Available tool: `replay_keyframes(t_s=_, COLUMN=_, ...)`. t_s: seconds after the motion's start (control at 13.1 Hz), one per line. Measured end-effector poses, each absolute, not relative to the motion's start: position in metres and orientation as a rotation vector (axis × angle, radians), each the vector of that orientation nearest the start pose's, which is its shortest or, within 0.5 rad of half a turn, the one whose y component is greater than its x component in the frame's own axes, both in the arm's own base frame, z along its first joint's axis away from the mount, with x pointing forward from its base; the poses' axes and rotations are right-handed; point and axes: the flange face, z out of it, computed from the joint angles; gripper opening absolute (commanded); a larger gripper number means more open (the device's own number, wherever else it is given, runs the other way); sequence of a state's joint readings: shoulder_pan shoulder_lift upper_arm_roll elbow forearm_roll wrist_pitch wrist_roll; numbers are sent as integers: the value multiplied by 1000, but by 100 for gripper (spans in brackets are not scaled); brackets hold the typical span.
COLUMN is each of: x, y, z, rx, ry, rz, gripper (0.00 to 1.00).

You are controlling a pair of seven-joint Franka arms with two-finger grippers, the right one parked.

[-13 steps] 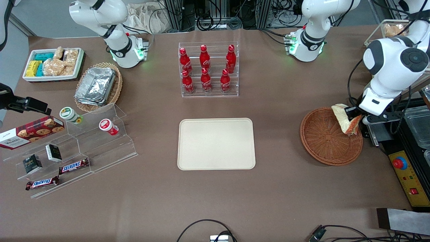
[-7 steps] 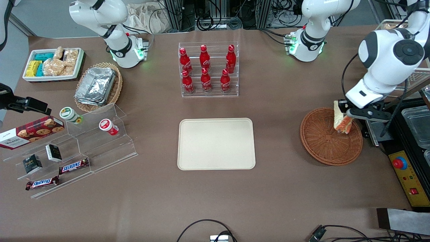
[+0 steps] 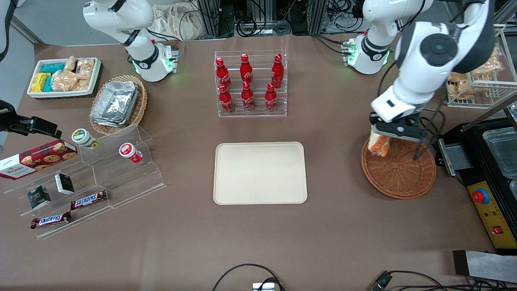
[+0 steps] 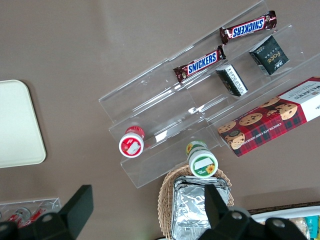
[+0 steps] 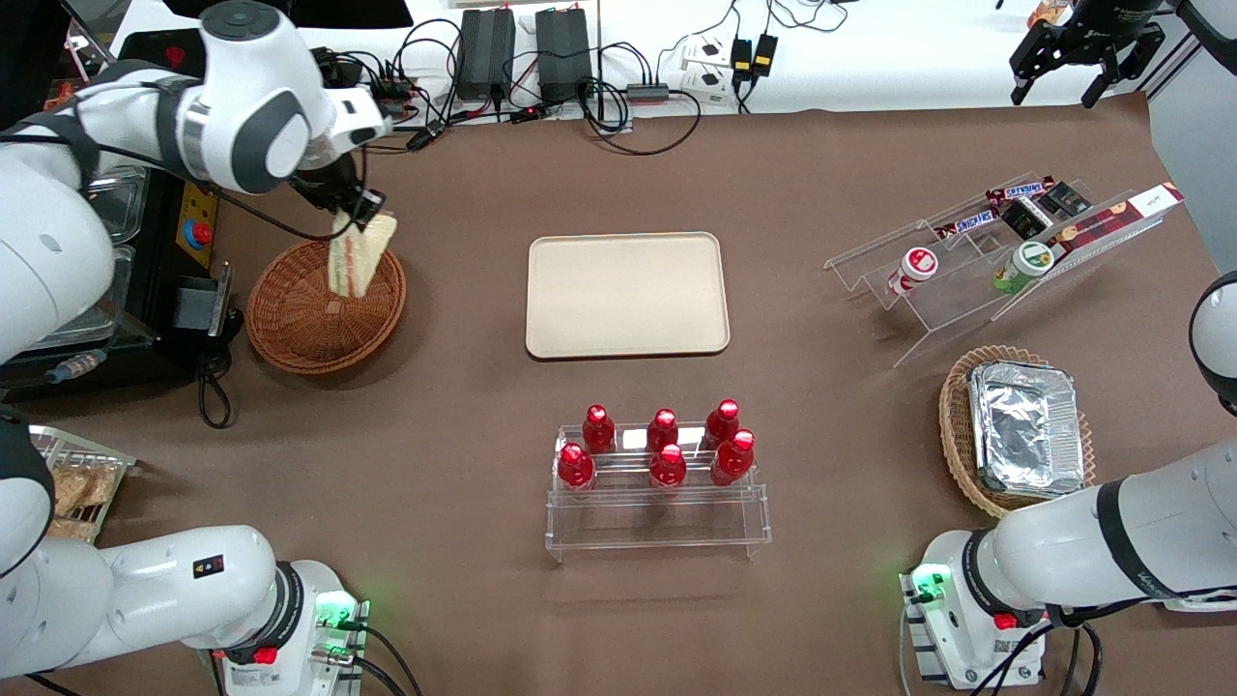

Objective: Place sandwich from basket to tray
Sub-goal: 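Carry the held sandwich with the left gripper over the cream tray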

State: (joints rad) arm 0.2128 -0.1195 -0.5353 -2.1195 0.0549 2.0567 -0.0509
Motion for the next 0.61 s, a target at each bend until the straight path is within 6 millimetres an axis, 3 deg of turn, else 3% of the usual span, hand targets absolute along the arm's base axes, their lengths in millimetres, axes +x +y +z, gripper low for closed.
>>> replay_keyframes(t_s=0.23, x=489, y=-226, z=454, rx=-3034, ry=390, rz=-89, gripper=10)
replay_keyframes(t_s=0.61, x=491, y=-282, z=426, rx=-3027, ry=311, rz=-70, gripper=10)
